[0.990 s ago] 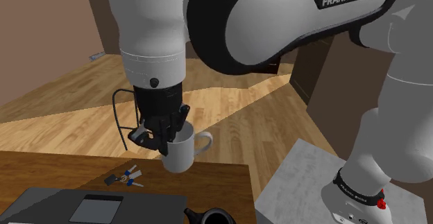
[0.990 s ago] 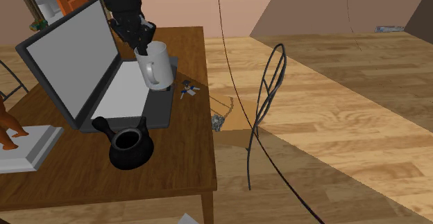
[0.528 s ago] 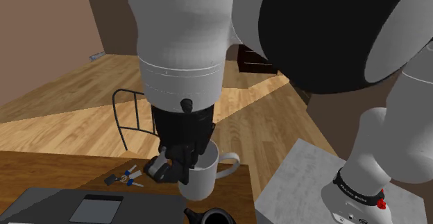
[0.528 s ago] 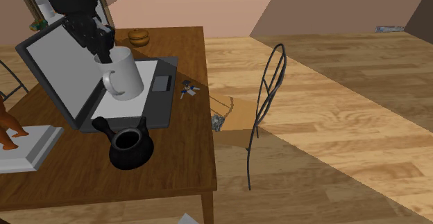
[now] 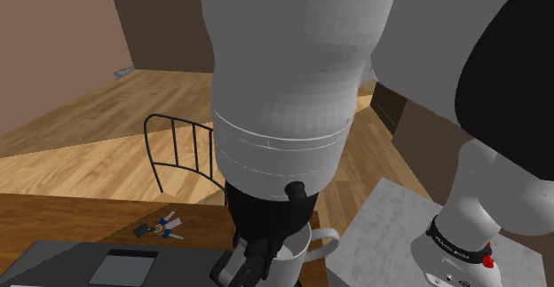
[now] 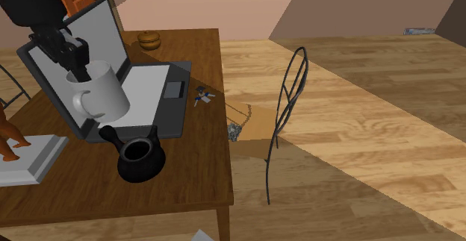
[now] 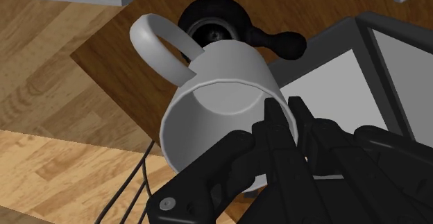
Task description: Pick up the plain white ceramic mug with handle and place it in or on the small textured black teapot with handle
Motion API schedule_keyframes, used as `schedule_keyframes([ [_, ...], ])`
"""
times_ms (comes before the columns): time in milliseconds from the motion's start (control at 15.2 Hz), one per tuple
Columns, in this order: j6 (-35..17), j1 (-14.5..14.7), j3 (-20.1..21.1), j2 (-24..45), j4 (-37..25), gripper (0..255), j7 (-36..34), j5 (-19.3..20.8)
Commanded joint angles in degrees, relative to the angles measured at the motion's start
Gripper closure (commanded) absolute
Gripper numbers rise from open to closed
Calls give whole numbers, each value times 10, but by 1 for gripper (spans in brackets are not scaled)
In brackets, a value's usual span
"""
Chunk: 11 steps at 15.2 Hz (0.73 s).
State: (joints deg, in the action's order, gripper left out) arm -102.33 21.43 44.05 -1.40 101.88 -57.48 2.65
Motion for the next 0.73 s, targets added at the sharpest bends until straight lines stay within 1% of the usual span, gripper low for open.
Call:
schedule_keyframes([
  [0, -17, 0, 0, -1, 18, 255, -1, -1],
  [660, -92, 1, 2, 8, 86, 255, -10, 8],
])
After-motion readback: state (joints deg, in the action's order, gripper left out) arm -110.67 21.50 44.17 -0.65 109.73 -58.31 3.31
